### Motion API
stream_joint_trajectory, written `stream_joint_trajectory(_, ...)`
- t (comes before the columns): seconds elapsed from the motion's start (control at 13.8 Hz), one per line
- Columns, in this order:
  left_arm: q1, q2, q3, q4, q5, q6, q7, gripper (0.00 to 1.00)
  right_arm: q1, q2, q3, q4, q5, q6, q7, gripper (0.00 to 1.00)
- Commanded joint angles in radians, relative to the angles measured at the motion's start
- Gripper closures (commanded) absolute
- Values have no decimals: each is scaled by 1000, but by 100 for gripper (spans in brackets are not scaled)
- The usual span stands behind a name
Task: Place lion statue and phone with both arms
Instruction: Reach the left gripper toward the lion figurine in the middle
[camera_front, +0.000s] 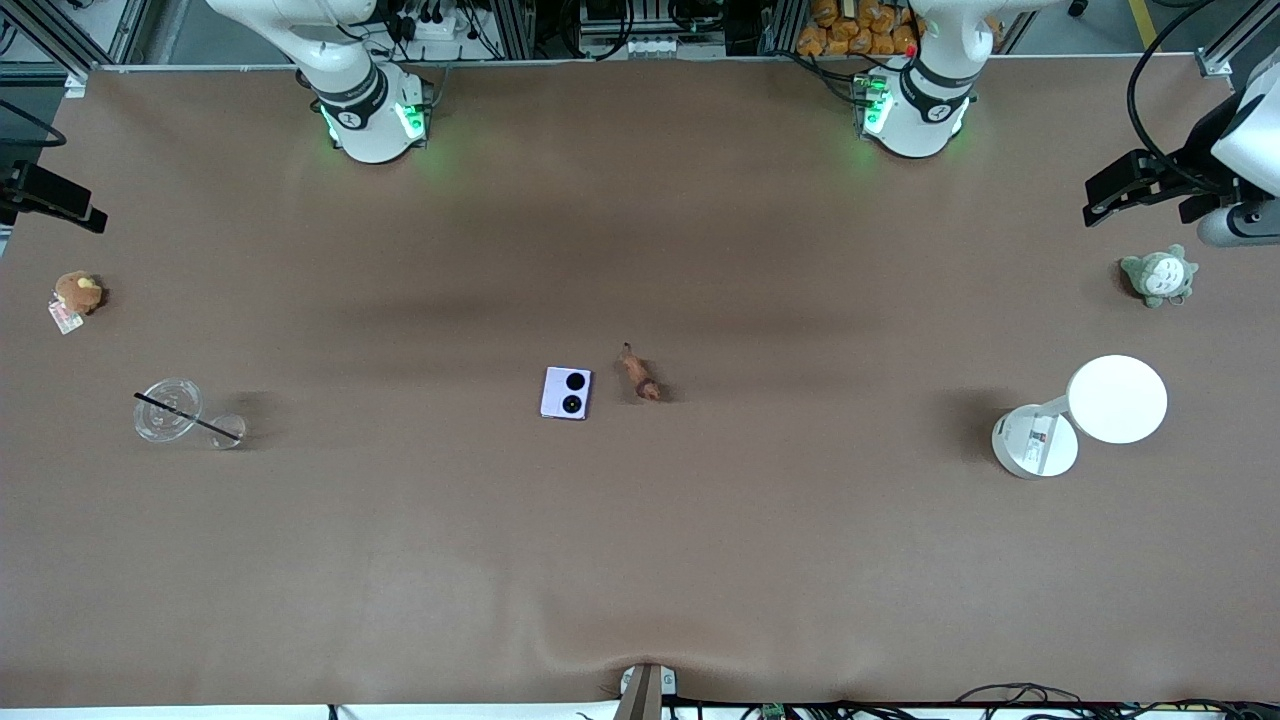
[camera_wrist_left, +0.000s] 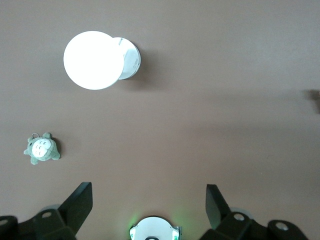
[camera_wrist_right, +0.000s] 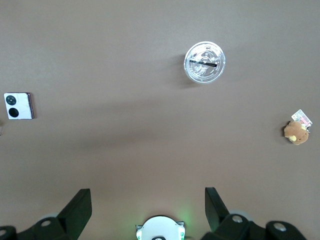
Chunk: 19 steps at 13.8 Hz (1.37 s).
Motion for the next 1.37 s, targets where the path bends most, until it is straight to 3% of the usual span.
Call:
stream_joint_trajectory(0.0,-3,14,-7,21,23,-10,-8,0,3,1,3,1,-1,-6,7,0)
stream_joint_trajectory(0.36,-5,24,-8,19,23,-5,-11,0,3,1,3,1,2,-3,7,0)
stream_joint_trajectory(0.72,-22,103,-48,21,17,58,-31,0,6,4,3,1,4,-1,7,0)
stream_joint_trajectory(1.3,-219,333,-57,22,6,282,-225,0,16,27,4,9,8,11,8,0)
